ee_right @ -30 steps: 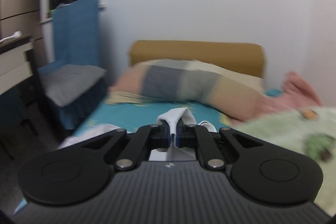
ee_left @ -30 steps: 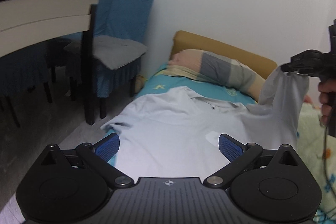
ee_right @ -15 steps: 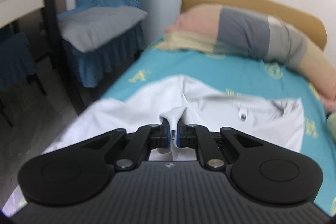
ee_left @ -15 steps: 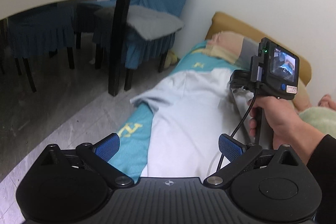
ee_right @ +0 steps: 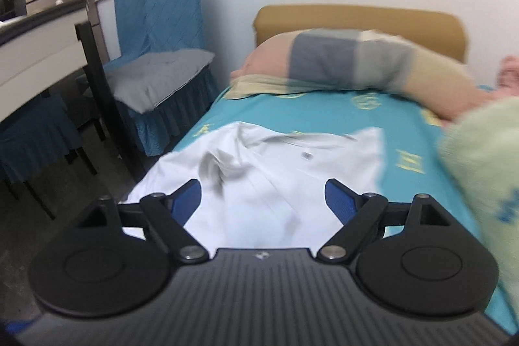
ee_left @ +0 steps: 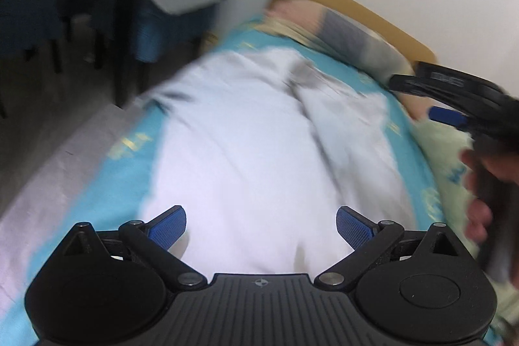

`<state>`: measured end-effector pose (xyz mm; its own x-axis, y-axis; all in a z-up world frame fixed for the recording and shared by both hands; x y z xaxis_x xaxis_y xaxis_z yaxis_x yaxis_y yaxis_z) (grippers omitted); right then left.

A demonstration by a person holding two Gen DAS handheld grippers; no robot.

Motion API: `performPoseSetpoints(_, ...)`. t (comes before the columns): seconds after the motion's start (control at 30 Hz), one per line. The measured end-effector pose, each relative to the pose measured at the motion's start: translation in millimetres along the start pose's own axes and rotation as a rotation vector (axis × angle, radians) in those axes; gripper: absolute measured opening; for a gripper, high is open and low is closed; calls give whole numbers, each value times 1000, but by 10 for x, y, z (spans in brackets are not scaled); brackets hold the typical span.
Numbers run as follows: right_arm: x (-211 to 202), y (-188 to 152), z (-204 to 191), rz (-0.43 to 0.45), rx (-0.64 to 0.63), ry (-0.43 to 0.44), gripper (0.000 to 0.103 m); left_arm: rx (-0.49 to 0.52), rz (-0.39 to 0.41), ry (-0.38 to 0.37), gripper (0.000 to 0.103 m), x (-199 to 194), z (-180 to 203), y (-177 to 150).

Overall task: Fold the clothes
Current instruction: 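Grasp the shirt side with the right gripper and fold it over the center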

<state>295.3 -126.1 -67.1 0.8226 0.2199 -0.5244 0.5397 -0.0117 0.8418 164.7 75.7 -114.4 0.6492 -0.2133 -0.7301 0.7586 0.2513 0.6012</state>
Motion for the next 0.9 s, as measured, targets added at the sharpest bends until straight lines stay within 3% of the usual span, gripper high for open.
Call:
performPoseSetpoints(0.17,-1228,-519,333,38,175,-1,85,69,-139,-155,94,-21,422,-350)
performPoseSetpoints(0.33,-2009,-1159,565,72,288,-30,85,149,-273,-201,91,-73,595,-786)
performPoseSetpoints(0.5,-2222,-1547,730,71,359,-74,85,134,-448,-235,77,12,645,-1158)
performPoseSetpoints(0.7,-2117,-1613,834,53,395,-61,85,192,-512,-309,70,-3,835,-1369)
performPoseSetpoints(0.8,-2118,-1657,866,37,415,-40,85,240,-523,-304,58,3,926,-1481)
performPoseSetpoints(0.9,-2164,-1658,850,50,422,-17,85,313,-504,-301,31,-2,1014,-1571)
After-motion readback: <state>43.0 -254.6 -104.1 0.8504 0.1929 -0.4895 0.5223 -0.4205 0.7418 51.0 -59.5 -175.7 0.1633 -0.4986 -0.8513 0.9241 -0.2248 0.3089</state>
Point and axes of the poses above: each gripper's, at about its wrist camera, not at the fingertips, and x roughly the way its jaws point, z to its right, y to its top, the point moved 5 cm from there along x, roughly the way its jaws point, and after that the axes turned 3 degrees about y, right-handed, at the moved point
